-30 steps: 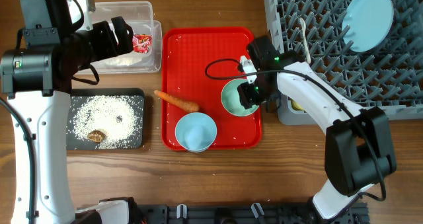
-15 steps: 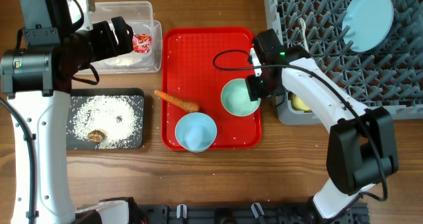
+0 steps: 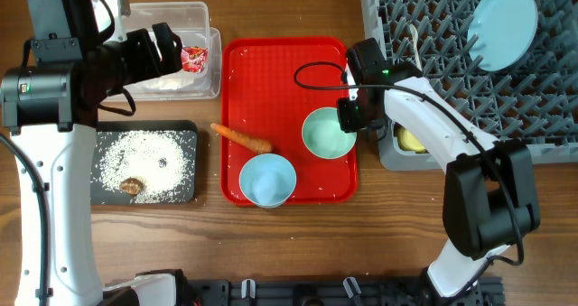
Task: Sort waste into correct bins and load items into the dishwasher rack
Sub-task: 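Lift the green bowl and carry it into the rack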
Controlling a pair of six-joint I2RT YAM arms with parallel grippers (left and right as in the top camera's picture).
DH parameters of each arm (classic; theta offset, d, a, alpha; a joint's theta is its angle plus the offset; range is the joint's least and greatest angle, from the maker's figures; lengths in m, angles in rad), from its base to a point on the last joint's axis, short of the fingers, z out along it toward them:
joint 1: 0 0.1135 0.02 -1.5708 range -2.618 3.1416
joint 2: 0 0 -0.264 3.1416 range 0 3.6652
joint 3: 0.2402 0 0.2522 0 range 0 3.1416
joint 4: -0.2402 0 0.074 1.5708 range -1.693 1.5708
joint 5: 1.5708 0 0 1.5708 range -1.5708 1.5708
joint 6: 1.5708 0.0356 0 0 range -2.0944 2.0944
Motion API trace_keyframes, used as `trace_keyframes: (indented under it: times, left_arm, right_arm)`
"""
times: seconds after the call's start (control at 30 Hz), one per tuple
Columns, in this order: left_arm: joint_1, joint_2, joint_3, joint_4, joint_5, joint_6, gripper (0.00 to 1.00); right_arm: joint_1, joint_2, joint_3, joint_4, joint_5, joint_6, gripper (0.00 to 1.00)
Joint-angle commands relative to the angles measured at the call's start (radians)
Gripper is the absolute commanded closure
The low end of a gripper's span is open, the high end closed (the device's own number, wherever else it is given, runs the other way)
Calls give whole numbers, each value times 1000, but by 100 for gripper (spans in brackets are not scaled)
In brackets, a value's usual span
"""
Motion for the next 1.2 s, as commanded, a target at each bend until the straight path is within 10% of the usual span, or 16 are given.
trace_keyframes:
  times: [0.0,1.17]
  left_arm:
    - [5,8,13,3,-2,-6,0]
    - [5,8,13,3,-2,-6,0]
  right_arm:
    - [0,15,5,21,-19,19,69]
    - [-58,-85,63,23,4,-29,96]
